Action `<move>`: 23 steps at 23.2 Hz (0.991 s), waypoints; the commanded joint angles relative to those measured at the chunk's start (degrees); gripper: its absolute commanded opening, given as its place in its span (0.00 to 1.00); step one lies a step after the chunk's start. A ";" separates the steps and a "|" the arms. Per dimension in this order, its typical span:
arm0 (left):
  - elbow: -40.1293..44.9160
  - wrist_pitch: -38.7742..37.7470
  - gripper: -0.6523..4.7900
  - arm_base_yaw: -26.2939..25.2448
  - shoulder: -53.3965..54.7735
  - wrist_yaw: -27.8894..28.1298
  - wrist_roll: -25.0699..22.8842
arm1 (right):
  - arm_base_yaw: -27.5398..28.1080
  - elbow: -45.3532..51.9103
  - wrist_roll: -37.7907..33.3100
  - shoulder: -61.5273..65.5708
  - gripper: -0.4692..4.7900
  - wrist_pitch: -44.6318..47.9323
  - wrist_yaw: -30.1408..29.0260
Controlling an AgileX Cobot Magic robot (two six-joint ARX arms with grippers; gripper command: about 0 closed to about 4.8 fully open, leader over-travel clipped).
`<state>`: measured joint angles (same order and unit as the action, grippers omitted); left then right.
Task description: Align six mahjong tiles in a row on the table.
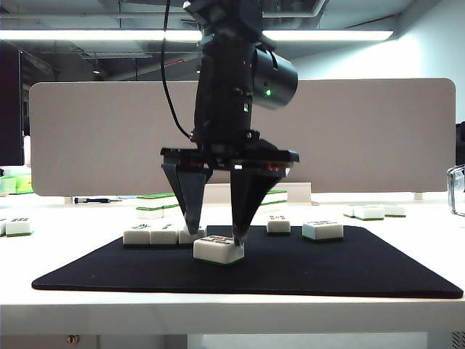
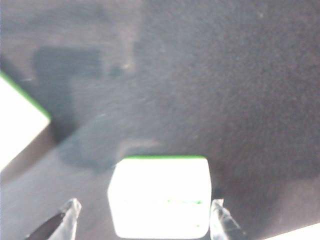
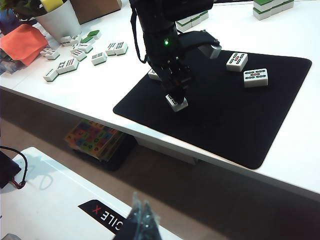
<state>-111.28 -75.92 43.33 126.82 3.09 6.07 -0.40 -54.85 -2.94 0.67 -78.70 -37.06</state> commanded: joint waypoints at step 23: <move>-4.57 11.69 0.50 -1.64 0.09 2.03 -44.87 | -0.07 -0.17 0.20 -0.68 0.09 0.94 0.04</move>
<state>-115.61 -64.51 41.98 127.13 5.19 -36.69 -0.40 -54.85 -2.94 0.67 -78.70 -37.06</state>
